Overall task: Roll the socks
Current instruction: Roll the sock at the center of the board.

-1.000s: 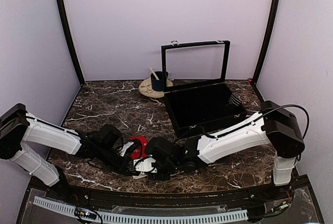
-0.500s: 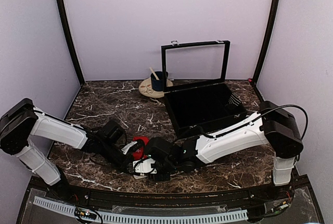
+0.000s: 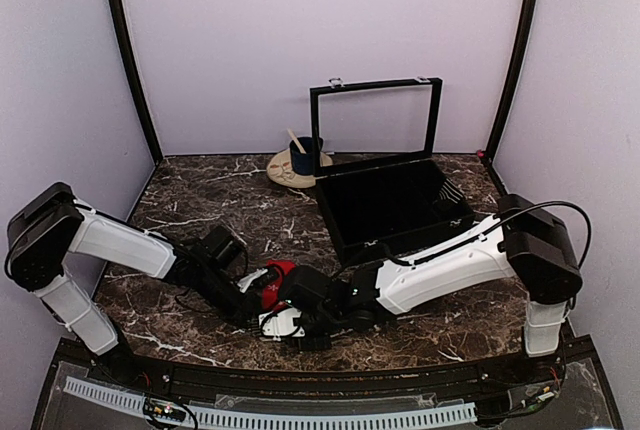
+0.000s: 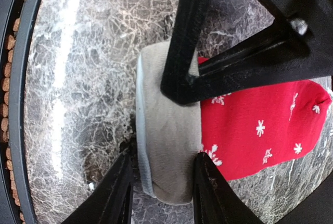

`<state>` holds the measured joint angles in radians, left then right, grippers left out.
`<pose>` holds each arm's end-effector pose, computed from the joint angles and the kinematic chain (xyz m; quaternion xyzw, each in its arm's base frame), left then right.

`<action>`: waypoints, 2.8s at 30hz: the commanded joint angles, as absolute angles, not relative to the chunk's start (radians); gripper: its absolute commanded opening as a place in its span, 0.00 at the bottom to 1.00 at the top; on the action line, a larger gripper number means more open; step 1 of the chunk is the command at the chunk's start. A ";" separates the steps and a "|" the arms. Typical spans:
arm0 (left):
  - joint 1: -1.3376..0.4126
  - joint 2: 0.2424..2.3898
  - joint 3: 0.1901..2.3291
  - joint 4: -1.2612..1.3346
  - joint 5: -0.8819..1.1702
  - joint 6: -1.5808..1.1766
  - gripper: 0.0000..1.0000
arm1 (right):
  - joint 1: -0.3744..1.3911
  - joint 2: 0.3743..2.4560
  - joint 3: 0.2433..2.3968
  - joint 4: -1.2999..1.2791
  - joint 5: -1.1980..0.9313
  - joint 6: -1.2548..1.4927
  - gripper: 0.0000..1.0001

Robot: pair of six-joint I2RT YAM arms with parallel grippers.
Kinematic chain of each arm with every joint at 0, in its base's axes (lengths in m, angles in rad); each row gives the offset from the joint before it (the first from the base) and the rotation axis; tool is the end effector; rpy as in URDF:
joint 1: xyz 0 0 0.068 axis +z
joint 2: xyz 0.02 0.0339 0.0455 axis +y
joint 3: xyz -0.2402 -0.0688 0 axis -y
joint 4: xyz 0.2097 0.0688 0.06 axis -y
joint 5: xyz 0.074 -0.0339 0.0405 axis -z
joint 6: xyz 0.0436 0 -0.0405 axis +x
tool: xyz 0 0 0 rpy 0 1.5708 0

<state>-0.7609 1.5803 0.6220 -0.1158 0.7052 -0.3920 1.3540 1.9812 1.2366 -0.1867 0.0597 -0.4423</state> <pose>0.1565 -0.1880 0.1224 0.2503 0.8787 -0.4064 0.0109 0.0845 0.3714 0.1415 -0.7364 0.5986 0.1129 0.2946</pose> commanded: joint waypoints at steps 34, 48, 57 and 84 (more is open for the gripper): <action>-0.704 1.271 0.526 -0.031 0.433 -0.457 0.46 | 1.229 2.069 1.388 -0.388 -0.366 -0.125 0.00; -0.734 0.983 0.297 0.150 0.320 -0.500 0.46 | 1.106 2.191 1.508 -0.523 -0.714 -0.021 0.00; -0.897 0.989 0.304 0.171 0.231 -0.392 0.46 | 1.057 2.247 1.571 -0.582 -0.830 0.011 0.00; -1.076 1.278 0.460 0.204 0.205 -0.151 0.49 | 1.005 2.321 1.666 -0.747 -0.954 -0.042 0.03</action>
